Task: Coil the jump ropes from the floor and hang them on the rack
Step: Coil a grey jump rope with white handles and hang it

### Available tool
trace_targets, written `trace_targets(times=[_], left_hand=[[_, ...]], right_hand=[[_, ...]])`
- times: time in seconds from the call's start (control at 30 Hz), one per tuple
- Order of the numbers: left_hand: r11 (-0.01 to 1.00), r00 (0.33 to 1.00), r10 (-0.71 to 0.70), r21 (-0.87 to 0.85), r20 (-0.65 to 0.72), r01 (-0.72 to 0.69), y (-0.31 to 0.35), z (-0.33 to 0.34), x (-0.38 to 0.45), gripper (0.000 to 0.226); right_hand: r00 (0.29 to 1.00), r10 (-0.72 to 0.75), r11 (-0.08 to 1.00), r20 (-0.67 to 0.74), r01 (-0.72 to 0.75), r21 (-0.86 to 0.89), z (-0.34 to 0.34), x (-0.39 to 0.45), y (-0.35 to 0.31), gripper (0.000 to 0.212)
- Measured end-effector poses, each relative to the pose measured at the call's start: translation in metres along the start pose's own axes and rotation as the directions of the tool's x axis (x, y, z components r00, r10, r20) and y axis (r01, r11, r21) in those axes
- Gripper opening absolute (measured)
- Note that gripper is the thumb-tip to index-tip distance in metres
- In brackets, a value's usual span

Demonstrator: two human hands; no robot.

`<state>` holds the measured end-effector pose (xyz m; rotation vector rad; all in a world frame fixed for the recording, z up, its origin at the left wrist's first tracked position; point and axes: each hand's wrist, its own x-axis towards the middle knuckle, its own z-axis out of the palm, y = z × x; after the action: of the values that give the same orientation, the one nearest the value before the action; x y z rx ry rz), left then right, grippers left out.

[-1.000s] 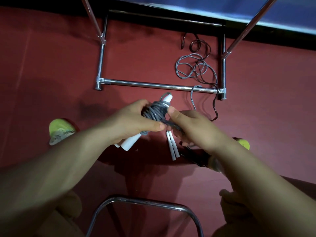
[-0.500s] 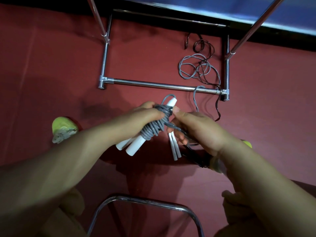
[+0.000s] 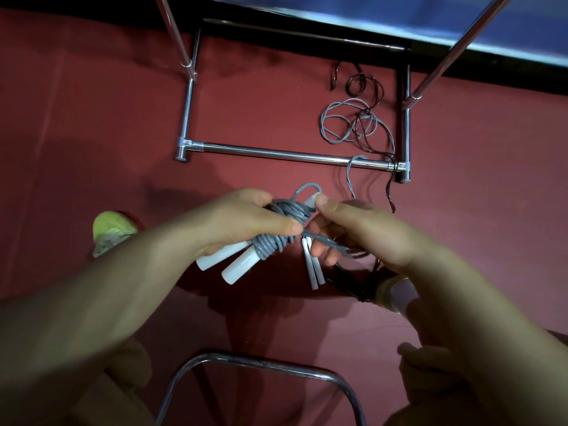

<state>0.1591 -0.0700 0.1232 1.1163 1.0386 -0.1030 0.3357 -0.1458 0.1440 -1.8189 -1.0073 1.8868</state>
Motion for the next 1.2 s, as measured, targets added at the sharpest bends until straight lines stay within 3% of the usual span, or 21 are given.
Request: trace_targets(times=[0.1, 0.27, 0.47, 0.57, 0.77, 0.87, 0.97, 1.2], left_hand=[[0.999, 1.000, -0.003, -0.036, -0.009, 0.003, 0.002, -0.001, -0.001, 0.018], [1.000, 0.999, 0.003, -0.005, -0.037, -0.004, 0.003, -0.003, -0.003, 0.047], [0.986, 0.991, 0.054, -0.151, -0.119, -0.071, 0.006, -0.003, -0.002, 0.023], [0.975, 0.986, 0.072, -0.199, -0.153, -0.102, 0.006, -0.003, -0.003, 0.010], [0.968, 0.984, 0.092, -0.216, -0.154, -0.125, 0.004, -0.001, 0.000, 0.010], [0.963, 0.985, 0.115, -0.227, -0.128, -0.142, -0.001, -0.002, 0.001, 0.016], [0.979, 0.991, 0.114, -0.164, -0.066, -0.123, -0.005, 0.000, 0.001, 0.040], [0.981, 0.991, 0.112, -0.153, -0.076, -0.123, -0.004, 0.001, 0.001, 0.044]], right_hand=[[1.000, -0.016, 0.998, 0.018, 0.015, 0.054, 0.000, -0.001, -0.002, 0.058], [0.997, -0.055, 0.998, -0.047, 0.054, -0.013, -0.006, -0.004, -0.002, 0.052], [0.987, -0.035, 0.998, -0.157, 0.026, -0.059, -0.015, -0.003, -0.001, 0.044], [0.970, 0.007, 0.998, -0.243, 0.009, 0.067, -0.020, 0.001, 0.000, 0.032], [0.966, 0.010, 0.978, -0.259, 0.045, 0.206, -0.022, 0.004, 0.002, 0.017], [0.951, -0.056, 0.963, -0.306, 0.132, 0.237, -0.021, 0.007, 0.001, 0.022], [0.945, -0.032, 0.963, -0.325, 0.116, 0.243, -0.019, 0.008, 0.002, 0.019], [0.940, 0.039, 0.940, -0.340, 0.081, 0.332, -0.017, 0.010, 0.006, 0.018]])
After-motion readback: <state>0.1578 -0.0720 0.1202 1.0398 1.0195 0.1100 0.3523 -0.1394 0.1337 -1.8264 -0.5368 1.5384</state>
